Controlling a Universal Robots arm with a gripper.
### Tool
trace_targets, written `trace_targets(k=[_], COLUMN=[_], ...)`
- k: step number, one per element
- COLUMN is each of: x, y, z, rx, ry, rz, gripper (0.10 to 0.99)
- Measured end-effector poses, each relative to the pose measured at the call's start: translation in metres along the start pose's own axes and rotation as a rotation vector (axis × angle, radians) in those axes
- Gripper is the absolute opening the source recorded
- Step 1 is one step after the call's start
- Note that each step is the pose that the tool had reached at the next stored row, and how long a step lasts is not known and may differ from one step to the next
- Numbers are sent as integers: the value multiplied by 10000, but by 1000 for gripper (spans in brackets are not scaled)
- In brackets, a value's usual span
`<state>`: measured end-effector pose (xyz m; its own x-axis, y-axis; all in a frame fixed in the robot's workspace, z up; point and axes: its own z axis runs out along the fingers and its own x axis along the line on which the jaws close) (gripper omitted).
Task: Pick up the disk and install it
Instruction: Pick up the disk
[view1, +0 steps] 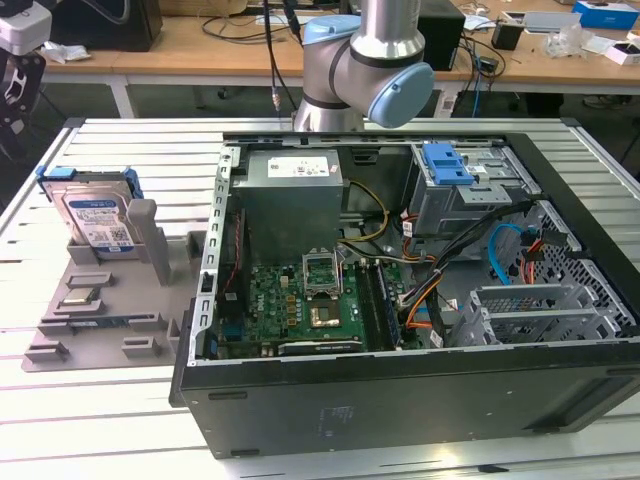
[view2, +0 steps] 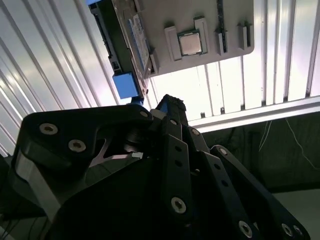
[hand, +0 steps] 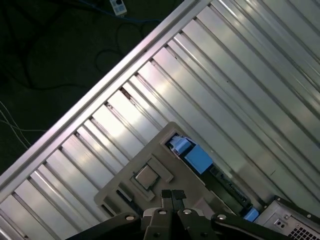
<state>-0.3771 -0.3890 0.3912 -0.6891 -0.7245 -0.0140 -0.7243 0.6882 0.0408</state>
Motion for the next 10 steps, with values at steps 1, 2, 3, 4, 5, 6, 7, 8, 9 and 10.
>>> trace_targets(k=[1, 2, 3, 4, 5, 6, 7, 8, 9, 10], x=[0, 0, 0, 0, 0, 0, 0, 0, 0, 0], y=[0, 0, 0, 0, 0, 0, 0, 0, 0, 0], z=[0, 0, 0, 0, 0, 0, 0, 0, 0, 0], rx=[-1, -3, -4, -6, -7, -8, -10, -11, -12, -14], ry=[4, 9, 13, 16, 20, 23, 28, 32, 36, 38], rz=[-84, -218, -296, -392, -465, -552, -700, -781, -864, -937], gripper=[106, 106, 106, 106, 106, 106, 106, 106, 106, 106])
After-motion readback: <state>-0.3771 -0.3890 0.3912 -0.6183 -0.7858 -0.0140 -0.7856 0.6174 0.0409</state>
